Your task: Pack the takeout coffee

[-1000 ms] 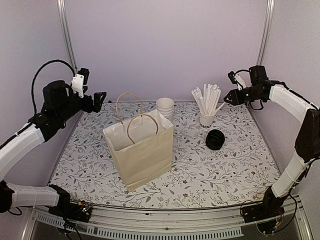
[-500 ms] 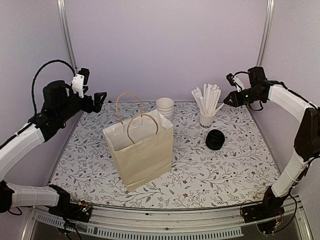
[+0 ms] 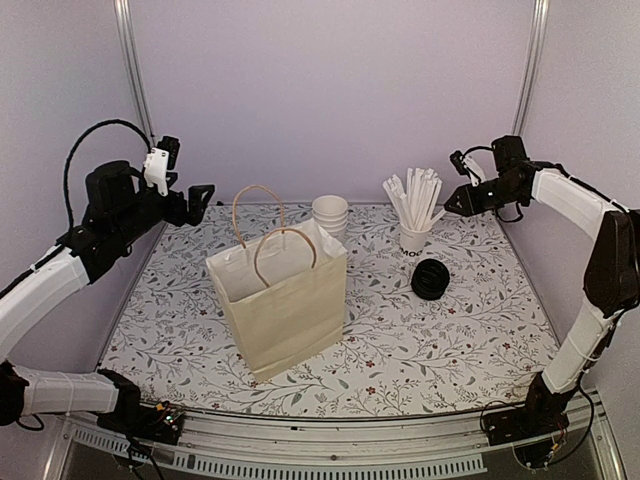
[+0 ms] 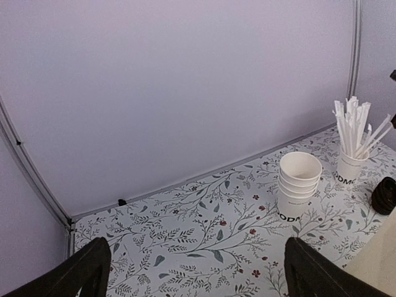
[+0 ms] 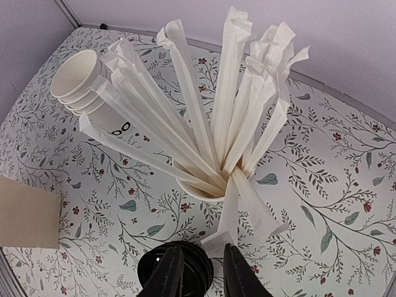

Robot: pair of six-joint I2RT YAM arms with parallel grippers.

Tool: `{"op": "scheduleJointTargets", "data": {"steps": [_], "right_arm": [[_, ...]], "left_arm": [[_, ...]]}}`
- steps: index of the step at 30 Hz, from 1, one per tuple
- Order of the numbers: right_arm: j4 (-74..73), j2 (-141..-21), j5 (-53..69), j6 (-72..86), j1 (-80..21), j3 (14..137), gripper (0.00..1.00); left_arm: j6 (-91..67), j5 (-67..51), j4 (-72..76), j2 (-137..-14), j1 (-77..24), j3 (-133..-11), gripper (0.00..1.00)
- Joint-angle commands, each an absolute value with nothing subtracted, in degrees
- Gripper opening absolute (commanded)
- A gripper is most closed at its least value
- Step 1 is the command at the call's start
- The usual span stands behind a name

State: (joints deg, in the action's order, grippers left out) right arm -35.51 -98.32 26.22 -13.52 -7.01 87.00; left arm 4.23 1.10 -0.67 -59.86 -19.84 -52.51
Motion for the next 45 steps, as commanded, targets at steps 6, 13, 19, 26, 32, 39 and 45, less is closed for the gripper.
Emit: {"op": "scheduleJointTargets", "data": {"steps": [6,13,19,26,32,39,45], "right_arm": [[-35.4,-95.2,22.2,-13.6,-7.1,87.0,0.25],[-35.7,-96.7,23.8,-13.5,-7.1,88.3,0.29],[-35.6,-99.1,25.0,-13.2,-7.1,89.8,0.29],[-35.4,-101.4,26.0,-12.9,-7.1,91.9,0.2],[-36.3,-100.8,26.6,-13.0,-7.2,92.0,0.0],[-39.2,-92.6,28.4,-15.5,-7.3,92.9,0.0],[-42.6,-85.9,33.7,-17.6,-7.3,96.6,0.0]], "left_arm": [[4.0,-0.7,1.1,-60.4,-19.0,-51.9,1.0],[4.0,-1.3,0.9,-60.6,-19.1,-52.1,0.99],[4.1,-1.3,0.9,-60.6,-19.0,-52.0,0.99],[4.0,-1.7,0.9,-60.9,-19.0,-51.9,0.99],[4.2,-1.8,0.9,-61.0,-19.0,-51.9,0.99],[5.0,-1.4,1.3,-61.3,-18.9,-51.7,0.99],[5.7,-0.7,1.8,-62.1,-18.5,-51.7,0.99]]}}
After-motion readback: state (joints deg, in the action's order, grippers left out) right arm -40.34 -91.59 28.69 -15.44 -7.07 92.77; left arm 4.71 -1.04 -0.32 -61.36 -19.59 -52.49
